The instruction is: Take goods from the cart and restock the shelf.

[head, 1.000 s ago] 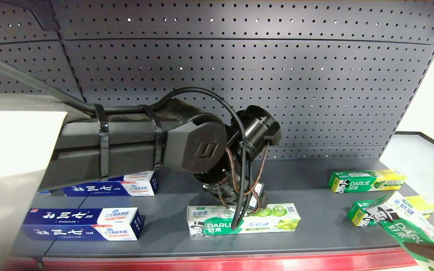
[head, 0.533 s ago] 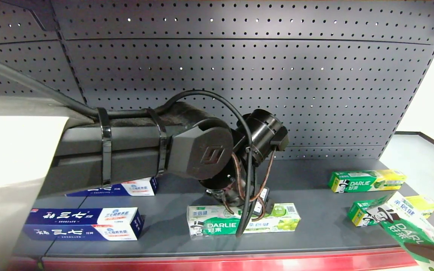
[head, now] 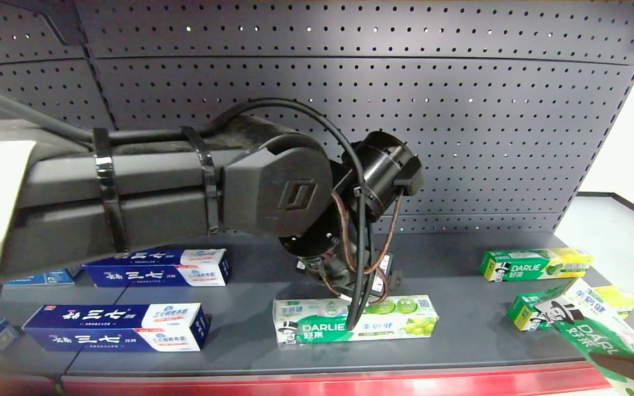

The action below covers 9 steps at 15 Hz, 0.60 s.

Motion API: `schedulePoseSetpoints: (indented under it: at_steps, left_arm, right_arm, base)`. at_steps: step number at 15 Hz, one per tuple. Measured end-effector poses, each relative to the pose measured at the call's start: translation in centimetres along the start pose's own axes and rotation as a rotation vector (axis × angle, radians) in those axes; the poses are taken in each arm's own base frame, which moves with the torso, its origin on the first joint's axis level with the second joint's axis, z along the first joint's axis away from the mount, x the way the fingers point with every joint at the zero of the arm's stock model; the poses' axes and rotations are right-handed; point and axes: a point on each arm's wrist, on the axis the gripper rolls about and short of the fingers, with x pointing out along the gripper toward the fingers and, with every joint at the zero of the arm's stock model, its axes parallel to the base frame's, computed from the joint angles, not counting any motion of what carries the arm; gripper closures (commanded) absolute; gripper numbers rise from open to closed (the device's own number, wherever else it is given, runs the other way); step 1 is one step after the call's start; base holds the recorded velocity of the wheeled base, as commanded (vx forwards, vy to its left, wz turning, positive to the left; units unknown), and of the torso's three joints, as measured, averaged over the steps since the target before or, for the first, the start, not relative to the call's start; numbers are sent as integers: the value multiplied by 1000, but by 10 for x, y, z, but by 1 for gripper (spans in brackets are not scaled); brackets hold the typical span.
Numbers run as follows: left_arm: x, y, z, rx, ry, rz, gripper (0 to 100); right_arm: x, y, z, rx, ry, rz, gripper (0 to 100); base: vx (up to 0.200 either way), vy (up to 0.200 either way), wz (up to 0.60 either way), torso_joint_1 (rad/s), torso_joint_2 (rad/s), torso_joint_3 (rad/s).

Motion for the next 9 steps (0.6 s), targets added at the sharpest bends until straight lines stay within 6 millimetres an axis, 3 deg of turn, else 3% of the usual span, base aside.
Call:
schedulePoseSetpoints:
  at_steps: [5,9]
  left_arm:
    - [-27,0,-4,71,-45,11,0]
    - [-34,4,-21,270,-5,25,0]
  right_arm:
    - [5,-9,25,-23,-29,10,100]
    - [19,-18,56,-47,-47,31,100]
  base:
    - [0,0,0,0,0,0]
    - [0,0,0,0,0,0]
